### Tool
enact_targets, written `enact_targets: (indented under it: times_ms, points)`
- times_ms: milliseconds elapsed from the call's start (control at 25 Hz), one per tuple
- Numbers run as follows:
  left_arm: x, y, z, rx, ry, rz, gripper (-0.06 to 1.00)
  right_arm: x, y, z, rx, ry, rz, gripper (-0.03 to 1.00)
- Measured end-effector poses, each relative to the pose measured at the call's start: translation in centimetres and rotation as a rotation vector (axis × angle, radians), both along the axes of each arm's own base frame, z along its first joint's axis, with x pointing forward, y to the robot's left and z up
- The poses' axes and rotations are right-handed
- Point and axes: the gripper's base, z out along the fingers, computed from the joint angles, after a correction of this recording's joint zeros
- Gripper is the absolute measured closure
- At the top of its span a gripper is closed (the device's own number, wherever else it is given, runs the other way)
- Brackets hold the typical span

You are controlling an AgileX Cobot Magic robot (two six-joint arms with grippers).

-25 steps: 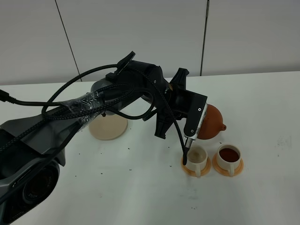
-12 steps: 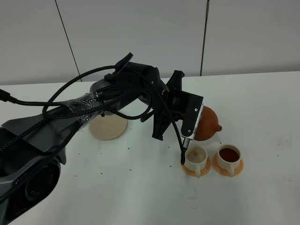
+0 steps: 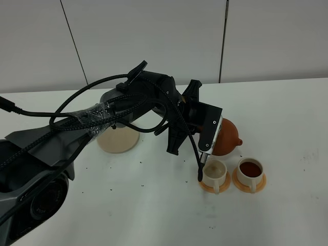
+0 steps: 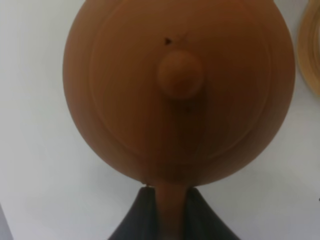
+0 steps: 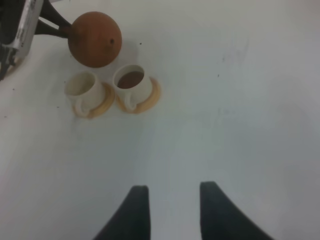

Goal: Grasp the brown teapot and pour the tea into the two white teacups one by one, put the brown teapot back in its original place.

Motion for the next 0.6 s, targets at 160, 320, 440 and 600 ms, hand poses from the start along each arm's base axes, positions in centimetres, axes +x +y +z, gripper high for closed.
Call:
enact_targets:
  times_ms: [160, 320, 440, 600]
  points:
    - [-0.01, 0.00, 0.00, -0.011, 0.011, 0.026, 0.78, 0.00, 0.00, 0.00, 0.000, 0.000, 0.000, 0.73]
    - [0.18, 0.30, -0.01, -0.029, 0.027, 0.072, 0.78, 0.00, 0.00, 0.00, 0.000, 0.000, 0.000, 0.73]
    - [0.44, 0.70, -0.01, -0.045, 0.039, 0.115, 0.78, 0.00, 0.00, 0.00, 0.000, 0.000, 0.000, 0.73]
    - [0.56, 0.89, -0.01, -0.056, 0.048, 0.143, 0.78, 0.00, 0.00, 0.00, 0.000, 0.000, 0.000, 0.73]
